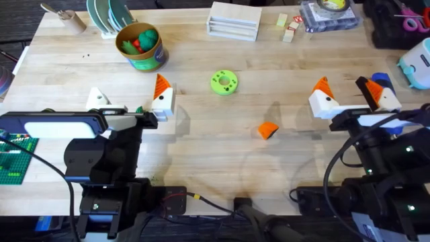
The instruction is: Pick up the gripper from the table and insert it into the empty holder that is missing its gripper. Then pick up a screw, insert it into the mounting hole, and use the screwdriver to tighten it. Finally, clean up the table by picking up the vegetable and placing it into the bucket.
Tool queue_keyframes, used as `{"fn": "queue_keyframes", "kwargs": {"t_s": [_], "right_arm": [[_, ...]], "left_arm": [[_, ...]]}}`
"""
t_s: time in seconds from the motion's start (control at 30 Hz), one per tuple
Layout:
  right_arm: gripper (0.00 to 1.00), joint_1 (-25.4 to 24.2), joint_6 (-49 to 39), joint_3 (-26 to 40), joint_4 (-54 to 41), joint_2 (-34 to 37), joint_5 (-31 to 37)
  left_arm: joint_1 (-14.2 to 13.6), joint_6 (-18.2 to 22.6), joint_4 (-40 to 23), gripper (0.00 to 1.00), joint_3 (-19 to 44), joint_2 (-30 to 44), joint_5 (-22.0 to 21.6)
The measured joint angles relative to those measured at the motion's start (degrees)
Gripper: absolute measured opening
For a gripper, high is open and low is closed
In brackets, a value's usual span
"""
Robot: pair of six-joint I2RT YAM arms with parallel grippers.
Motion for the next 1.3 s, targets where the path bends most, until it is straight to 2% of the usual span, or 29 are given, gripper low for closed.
{"fn": "queue_keyframes", "kwargs": {"t_s": [0.63,0.77,0.87,1.0,1.17,1.3], "right_arm": [[0.991,0.0,0.5,0.1,-0.2,0.0,-0.3],[0.991,0.0,2.4,3.3,-7.3,0.0,-0.7],[0.990,0.0,3.1,8.3,-17.4,1.1,-0.7],[0.992,0.0,3.3,18.9,-28.0,5.8,-0.3],[0.991,0.0,3.3,34.0,-37.2,15.1,-0.1],[0.992,0.0,3.3,46.0,-46.1,24.7,-0.3]], "left_arm": [[0.0,0.0,1.6,0.991,0.0,0.0,0.0],[0.0,0.0,-0.1,0.991,0.9,0.0,0.0],[0.0,0.1,-6.7,0.991,5.5,0.2,0.0],[0.0,0.1,-18.7,0.991,16.6,3.7,-0.2],[0.0,2.4,-35.7,0.991,31.4,14.3,-1.9],[0.0,7.5,-47.0,0.991,41.1,25.2,-3.0]]}}
